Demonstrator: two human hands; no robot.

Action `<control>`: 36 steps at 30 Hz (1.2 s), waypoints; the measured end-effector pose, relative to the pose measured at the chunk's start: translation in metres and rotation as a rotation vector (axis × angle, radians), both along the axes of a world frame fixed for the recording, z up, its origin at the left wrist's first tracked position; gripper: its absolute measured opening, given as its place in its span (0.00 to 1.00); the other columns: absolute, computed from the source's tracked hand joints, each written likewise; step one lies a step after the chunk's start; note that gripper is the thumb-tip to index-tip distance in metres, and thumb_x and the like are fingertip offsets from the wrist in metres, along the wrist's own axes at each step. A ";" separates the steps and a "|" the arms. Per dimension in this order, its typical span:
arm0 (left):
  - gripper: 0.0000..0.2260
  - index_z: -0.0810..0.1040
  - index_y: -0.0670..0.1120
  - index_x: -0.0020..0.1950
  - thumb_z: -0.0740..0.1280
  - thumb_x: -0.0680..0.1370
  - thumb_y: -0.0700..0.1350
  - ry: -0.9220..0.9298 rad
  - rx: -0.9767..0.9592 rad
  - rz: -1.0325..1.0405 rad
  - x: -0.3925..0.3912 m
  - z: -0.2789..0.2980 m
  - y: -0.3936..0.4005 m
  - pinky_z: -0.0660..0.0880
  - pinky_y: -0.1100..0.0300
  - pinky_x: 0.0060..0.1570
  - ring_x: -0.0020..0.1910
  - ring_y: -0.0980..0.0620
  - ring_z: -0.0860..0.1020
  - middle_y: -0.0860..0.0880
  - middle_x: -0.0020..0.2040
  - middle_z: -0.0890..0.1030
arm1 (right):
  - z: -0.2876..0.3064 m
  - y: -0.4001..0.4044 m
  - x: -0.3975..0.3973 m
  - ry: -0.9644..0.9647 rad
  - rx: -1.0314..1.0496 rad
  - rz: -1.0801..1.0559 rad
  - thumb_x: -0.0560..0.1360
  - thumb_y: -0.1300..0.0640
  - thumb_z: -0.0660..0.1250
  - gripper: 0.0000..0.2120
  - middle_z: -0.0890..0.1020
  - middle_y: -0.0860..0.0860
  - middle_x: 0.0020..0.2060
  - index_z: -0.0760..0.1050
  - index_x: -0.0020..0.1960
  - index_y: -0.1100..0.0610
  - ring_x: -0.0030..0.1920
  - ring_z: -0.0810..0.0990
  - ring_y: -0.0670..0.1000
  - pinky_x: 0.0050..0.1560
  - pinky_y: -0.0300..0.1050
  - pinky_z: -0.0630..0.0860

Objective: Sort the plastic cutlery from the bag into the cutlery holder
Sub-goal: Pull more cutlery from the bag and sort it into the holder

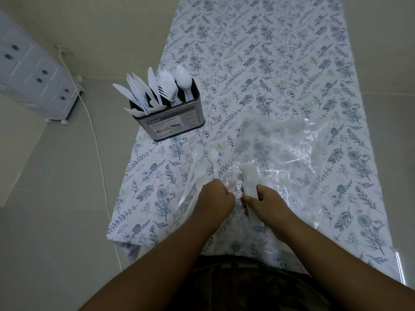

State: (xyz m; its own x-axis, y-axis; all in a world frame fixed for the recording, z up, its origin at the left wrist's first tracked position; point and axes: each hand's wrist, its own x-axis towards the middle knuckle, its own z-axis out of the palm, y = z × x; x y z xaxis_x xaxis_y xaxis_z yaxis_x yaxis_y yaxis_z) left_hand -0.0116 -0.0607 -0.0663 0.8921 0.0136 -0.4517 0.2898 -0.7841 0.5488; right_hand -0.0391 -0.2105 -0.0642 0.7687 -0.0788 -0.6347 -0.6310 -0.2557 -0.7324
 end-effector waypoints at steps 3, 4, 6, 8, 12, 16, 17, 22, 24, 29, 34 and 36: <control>0.03 0.76 0.49 0.43 0.69 0.74 0.45 -0.050 -0.098 0.042 -0.001 0.004 -0.002 0.73 0.63 0.34 0.35 0.57 0.77 0.53 0.38 0.79 | 0.002 0.001 0.000 -0.021 -0.006 0.016 0.79 0.60 0.68 0.03 0.86 0.59 0.41 0.80 0.50 0.58 0.42 0.86 0.61 0.49 0.63 0.83; 0.03 0.77 0.50 0.44 0.70 0.74 0.45 -0.068 -0.121 0.051 -0.001 0.005 -0.003 0.72 0.64 0.34 0.35 0.59 0.77 0.54 0.37 0.79 | 0.005 0.003 0.000 -0.033 -0.011 0.041 0.80 0.59 0.67 0.04 0.86 0.58 0.41 0.80 0.51 0.57 0.42 0.86 0.60 0.49 0.61 0.83; 0.04 0.81 0.49 0.48 0.71 0.74 0.44 -0.116 -0.172 0.061 -0.001 0.007 -0.004 0.72 0.66 0.34 0.35 0.61 0.78 0.54 0.37 0.80 | 0.009 0.006 0.001 -0.068 -0.031 0.102 0.81 0.59 0.66 0.05 0.86 0.56 0.44 0.80 0.52 0.57 0.44 0.85 0.57 0.47 0.53 0.82; 0.04 0.84 0.49 0.48 0.72 0.74 0.44 -0.142 -0.215 0.054 -0.001 0.008 -0.003 0.75 0.66 0.35 0.36 0.60 0.80 0.54 0.36 0.82 | 0.009 0.008 0.003 -0.094 -0.054 0.118 0.81 0.59 0.65 0.05 0.85 0.55 0.45 0.79 0.53 0.57 0.45 0.84 0.55 0.44 0.49 0.80; 0.11 0.85 0.45 0.45 0.66 0.78 0.49 -0.171 -0.227 -0.014 -0.001 0.004 -0.001 0.79 0.53 0.39 0.34 0.55 0.81 0.51 0.35 0.83 | 0.012 0.009 0.004 -0.126 -0.048 0.109 0.81 0.60 0.65 0.04 0.84 0.53 0.42 0.78 0.50 0.54 0.36 0.82 0.43 0.33 0.33 0.76; 0.16 0.79 0.42 0.35 0.63 0.80 0.48 -0.166 -0.235 -0.024 0.000 0.008 -0.007 0.73 0.53 0.33 0.29 0.52 0.74 0.47 0.30 0.78 | 0.009 0.010 0.004 -0.150 -0.102 0.152 0.81 0.60 0.65 0.08 0.79 0.50 0.37 0.74 0.42 0.55 0.35 0.79 0.42 0.34 0.33 0.71; 0.16 0.78 0.44 0.35 0.64 0.81 0.48 -0.156 -0.248 -0.026 -0.001 0.011 -0.009 0.70 0.57 0.33 0.29 0.55 0.73 0.47 0.30 0.78 | 0.007 0.009 0.004 -0.146 -0.124 0.170 0.81 0.59 0.65 0.09 0.78 0.53 0.38 0.73 0.43 0.58 0.37 0.77 0.49 0.36 0.38 0.70; 0.12 0.83 0.44 0.51 0.67 0.80 0.52 -0.151 -0.275 0.004 -0.001 0.014 -0.008 0.72 0.66 0.39 0.39 0.57 0.79 0.50 0.42 0.84 | 0.010 0.010 0.005 -0.149 -0.040 0.200 0.86 0.56 0.57 0.12 0.80 0.41 0.41 0.79 0.54 0.50 0.39 0.79 0.35 0.38 0.26 0.71; 0.12 0.83 0.45 0.49 0.67 0.80 0.53 -0.154 -0.271 -0.006 -0.001 0.014 -0.006 0.75 0.65 0.41 0.40 0.57 0.80 0.52 0.40 0.83 | 0.010 0.008 0.004 -0.127 0.023 0.172 0.86 0.56 0.56 0.14 0.80 0.39 0.37 0.81 0.56 0.48 0.36 0.79 0.31 0.38 0.26 0.71; 0.10 0.81 0.46 0.52 0.67 0.80 0.51 -0.101 -0.313 -0.090 0.002 0.010 0.000 0.79 0.58 0.47 0.43 0.56 0.81 0.51 0.44 0.83 | 0.006 0.004 0.004 -0.078 0.096 0.115 0.84 0.55 0.59 0.15 0.88 0.53 0.48 0.85 0.54 0.49 0.54 0.85 0.58 0.60 0.61 0.80; 0.10 0.81 0.46 0.59 0.68 0.80 0.46 -0.163 -0.309 -0.121 0.002 0.011 0.005 0.73 0.70 0.45 0.43 0.63 0.77 0.50 0.51 0.78 | -0.002 0.001 0.005 -0.150 0.061 0.123 0.83 0.56 0.64 0.10 0.87 0.57 0.47 0.85 0.51 0.53 0.52 0.85 0.62 0.57 0.67 0.79; 0.11 0.81 0.47 0.60 0.70 0.79 0.44 -0.204 -0.355 -0.086 0.001 0.014 0.007 0.75 0.70 0.46 0.45 0.61 0.79 0.51 0.51 0.81 | -0.001 0.002 0.007 -0.209 -0.001 0.141 0.82 0.58 0.66 0.09 0.88 0.53 0.46 0.86 0.53 0.53 0.50 0.87 0.55 0.56 0.63 0.81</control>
State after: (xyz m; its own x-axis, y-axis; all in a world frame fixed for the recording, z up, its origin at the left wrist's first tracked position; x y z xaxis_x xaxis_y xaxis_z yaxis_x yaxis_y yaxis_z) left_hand -0.0101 -0.0540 -0.0526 0.9549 -0.1891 -0.2291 0.0894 -0.5528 0.8285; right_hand -0.0322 -0.2081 -0.0652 0.8865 0.0379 -0.4612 -0.4243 -0.3309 -0.8429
